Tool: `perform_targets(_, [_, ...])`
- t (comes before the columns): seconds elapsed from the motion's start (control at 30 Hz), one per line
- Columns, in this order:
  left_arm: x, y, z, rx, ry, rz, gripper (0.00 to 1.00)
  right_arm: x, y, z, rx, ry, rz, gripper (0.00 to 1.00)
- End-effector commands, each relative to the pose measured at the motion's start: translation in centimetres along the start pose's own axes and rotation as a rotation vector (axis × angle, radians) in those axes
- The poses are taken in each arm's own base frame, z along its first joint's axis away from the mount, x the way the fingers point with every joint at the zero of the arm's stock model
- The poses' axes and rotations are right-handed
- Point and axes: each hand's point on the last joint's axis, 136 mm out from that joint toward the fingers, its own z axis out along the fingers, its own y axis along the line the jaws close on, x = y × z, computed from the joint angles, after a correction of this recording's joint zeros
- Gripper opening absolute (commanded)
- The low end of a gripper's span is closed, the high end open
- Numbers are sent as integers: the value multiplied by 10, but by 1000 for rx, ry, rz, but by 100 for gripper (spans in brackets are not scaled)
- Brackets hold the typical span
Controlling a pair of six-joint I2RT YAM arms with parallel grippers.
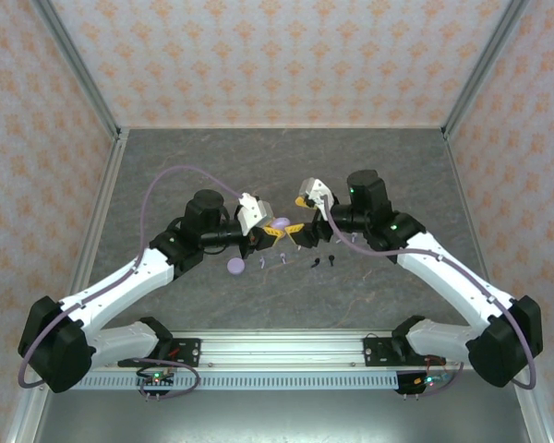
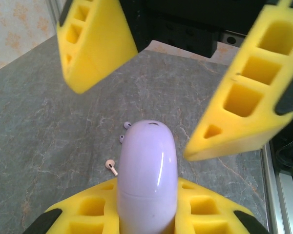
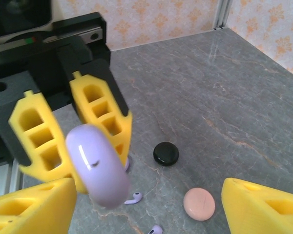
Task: Insert the wireless bluetooth earbuds into the charging case
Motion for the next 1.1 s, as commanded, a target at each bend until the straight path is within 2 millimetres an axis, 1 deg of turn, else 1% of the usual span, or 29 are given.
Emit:
perform_targets(0.0, [-18,-5,0,30,-33,26,0,-26,-9,-2,28,-54,-30,78])
perform_targets(0.07, [-19,-6,1,36,-31,28,0,-23,-10,3,16,-41,-21,77])
perform_targets(0.23, [-22,-6,-2,32,-42,35,0,-19,-14,7,24,-20,-17,77])
perform_targets(0.37, [-22,-7,-2,33,-40,37,0,-21,-24,4,72,-16,-13,76])
perform_targets(0.5, [-19,-7,-1,35,-30,31,0,-28,-36,-4,106,-37,22,76])
perform_targets(0.6, [-18,-6,-1,34,-29,30,0,-28,-45,-6,131,-37,43,76])
perform_targets(0.77, [-20,-7,-2,33,-36,31,0,-24,-48,-5,129,-6,69,76])
perform_targets(0.83, [-19,-6,-2,28,-34,29,0,-22,-49,-8,138,-4,77,75])
perform_targets(0.93, [-18,-5,-3,18,-30,26,0,-21,-55,-18,193,-16,106,75])
perform_targets(1.0, [-15,-5,-5,8,-30,22,0,-14,-63,-25,257,-3,163,75])
perform_targets(1.07, [-12,-5,-7,-5,-38,15,0,-7,-78,-41,384,5,266,75])
